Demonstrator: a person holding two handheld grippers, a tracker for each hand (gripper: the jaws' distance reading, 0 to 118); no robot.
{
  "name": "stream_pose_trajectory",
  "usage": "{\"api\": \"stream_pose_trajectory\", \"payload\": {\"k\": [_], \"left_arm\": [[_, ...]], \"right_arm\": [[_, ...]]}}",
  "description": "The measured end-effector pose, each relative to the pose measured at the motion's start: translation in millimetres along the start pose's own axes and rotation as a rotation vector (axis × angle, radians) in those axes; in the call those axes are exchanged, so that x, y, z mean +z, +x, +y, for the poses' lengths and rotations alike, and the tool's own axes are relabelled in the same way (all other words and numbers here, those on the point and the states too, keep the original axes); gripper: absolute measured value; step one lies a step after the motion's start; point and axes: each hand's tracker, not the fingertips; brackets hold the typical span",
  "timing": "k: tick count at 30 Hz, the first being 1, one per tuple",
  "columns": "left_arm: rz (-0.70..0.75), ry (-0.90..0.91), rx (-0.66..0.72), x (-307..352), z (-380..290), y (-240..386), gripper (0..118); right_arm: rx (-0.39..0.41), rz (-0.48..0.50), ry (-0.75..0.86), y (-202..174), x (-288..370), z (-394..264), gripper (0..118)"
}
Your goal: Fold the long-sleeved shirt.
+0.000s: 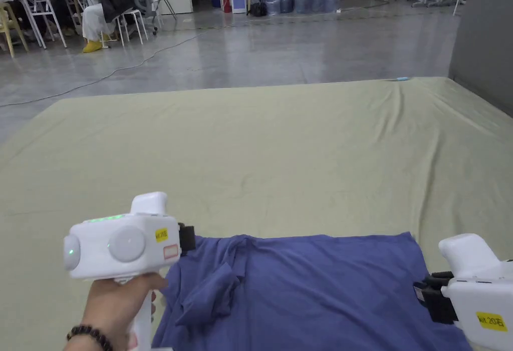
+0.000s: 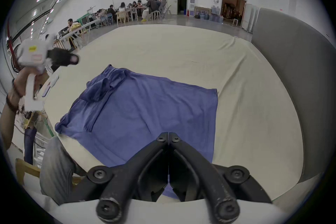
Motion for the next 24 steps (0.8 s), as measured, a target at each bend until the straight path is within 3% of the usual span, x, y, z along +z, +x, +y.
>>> {"api": "stream_pose_trajectory", "payload": {"k": [1,2,8,9,11,14,16,19,20,21,22,23,24], "left_arm": [[0.023,-0.017,0.009,-25.6,9.8,-3.5,98],[0.075,-0.073,0.011,-51.5,18.0,-6.5,111],[0.132,-0.217,0.026,-161.7,29.8,-29.7,107],[0.16,-0.264,0.038,-171.8,28.6,-32.5,96],[0.21,-0.32,0.05,-178.9,22.6,-35.5,51],[0.132,-0.295,0.072,-180.1,17.0,-39.4,4],[0.063,-0.294,0.087,-171.9,15.7,-33.4,4],[0.108,-0.292,-0.023,-167.2,22.4,-25.2,4],[0.112,-0.287,-0.027,-162.8,23.4,-22.7,4],[0.109,-0.284,-0.025,-157.6,24.7,-21.7,4],[0.089,-0.275,-0.021,-152.2,25.9,-20.9,4],[0.075,-0.264,-0.02,-147.5,27.2,-21.0,4],[0.077,-0.257,-0.022,-143.3,27.6,-20.7,4]], "right_arm": [[-0.001,0.003,-0.005,1.4,-3.5,0.5,0],[-0.005,0.005,-0.009,2.4,-7.3,1.1,0],[-0.031,-0.008,-0.055,17.2,-35.6,1.2,0],[-0.033,-0.015,-0.064,20.1,-40.8,1.9,0],[-0.051,-0.007,-0.069,30.0,-52.6,4.7,0],[-0.135,0.021,-0.095,49.3,-77.9,18.5,0],[-0.135,0.001,-0.102,59.0,-99.1,36.2,0],[-0.14,-0.036,-0.098,76.3,-131.3,72.8,0],[-0.189,-0.045,-0.094,86.2,-142.1,86.6,8],[-0.221,-0.046,-0.104,95.5,-153.2,98.1,41],[-0.238,-0.05,-0.139,105.3,-168.0,109.7,66],[-0.258,-0.083,-0.163,112.3,-181.0,116.7,70],[-0.267,-0.115,-0.185,119.5,-194.5,124.0,64]]}}
